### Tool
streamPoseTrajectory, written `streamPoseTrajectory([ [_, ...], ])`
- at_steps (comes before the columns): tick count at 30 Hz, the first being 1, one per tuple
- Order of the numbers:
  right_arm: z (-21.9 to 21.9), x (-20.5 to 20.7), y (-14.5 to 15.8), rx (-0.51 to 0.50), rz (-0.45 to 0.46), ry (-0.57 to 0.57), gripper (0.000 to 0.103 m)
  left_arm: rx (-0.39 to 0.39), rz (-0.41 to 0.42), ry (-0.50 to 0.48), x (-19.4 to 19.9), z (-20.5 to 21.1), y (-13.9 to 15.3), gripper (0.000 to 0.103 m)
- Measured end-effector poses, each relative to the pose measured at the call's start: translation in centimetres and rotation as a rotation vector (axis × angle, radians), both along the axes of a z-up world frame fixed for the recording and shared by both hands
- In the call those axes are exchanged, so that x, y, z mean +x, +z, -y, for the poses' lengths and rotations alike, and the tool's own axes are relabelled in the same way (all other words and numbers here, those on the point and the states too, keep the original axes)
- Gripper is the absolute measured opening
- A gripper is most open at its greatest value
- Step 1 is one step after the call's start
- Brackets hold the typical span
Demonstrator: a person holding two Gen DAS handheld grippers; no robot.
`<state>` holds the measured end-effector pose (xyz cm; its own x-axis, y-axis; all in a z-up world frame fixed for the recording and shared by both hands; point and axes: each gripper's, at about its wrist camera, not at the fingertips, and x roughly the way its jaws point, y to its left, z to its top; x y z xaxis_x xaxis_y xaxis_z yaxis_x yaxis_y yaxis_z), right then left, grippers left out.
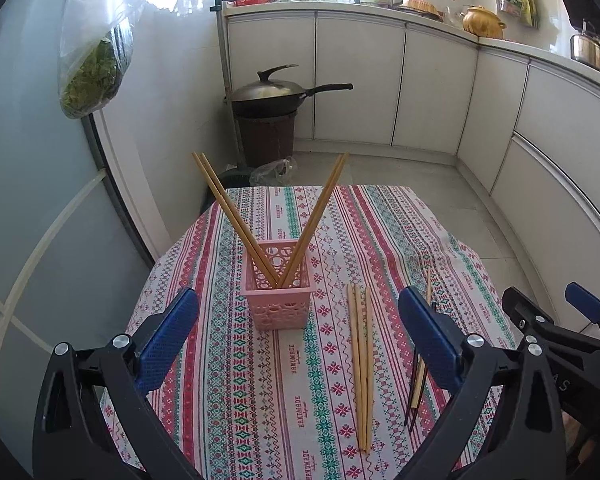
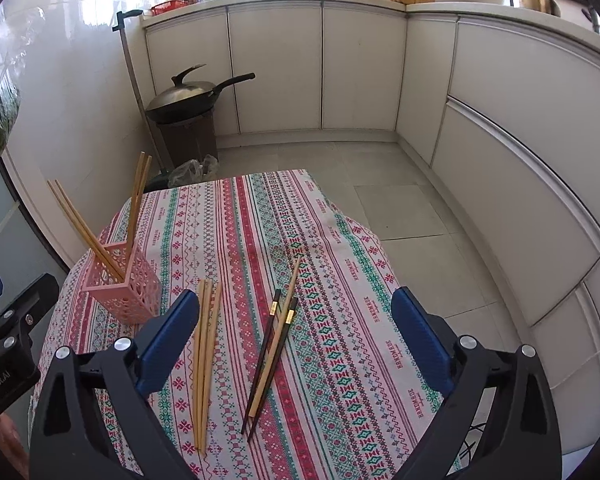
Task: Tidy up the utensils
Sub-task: 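Withdraw both open tools and move toward the remaining chopsticks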
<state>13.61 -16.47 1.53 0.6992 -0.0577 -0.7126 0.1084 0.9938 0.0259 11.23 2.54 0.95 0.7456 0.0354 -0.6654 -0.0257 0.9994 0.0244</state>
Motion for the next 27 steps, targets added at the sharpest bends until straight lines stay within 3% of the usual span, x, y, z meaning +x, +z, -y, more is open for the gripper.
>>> streamPoseTrajectory([
  [12,3.1,-0.8,-3.4,0.005,-0.11,-0.025,0.094,0.056,-0.14,-0.078,1.1,2.3,-3.8,0.096],
  [20,6.5,-1.1,-5.8,0.143,-0.236,-0.105,0.095,0.032,-0.501,-0.223,2.0,4.2,-11.1,0.096],
  [24,6.9,-1.1,-6.2,0.185,-0.261,-0.108,0.095,-0.031,-0.654,-0.217,2.7,3.7,-15.1,0.094],
  [27,7.2,-1.0,-6.3,0.215,-0.274,-0.105,0.095,-0.092,-0.721,-0.175,3.4,2.6,-16.7,0.088],
])
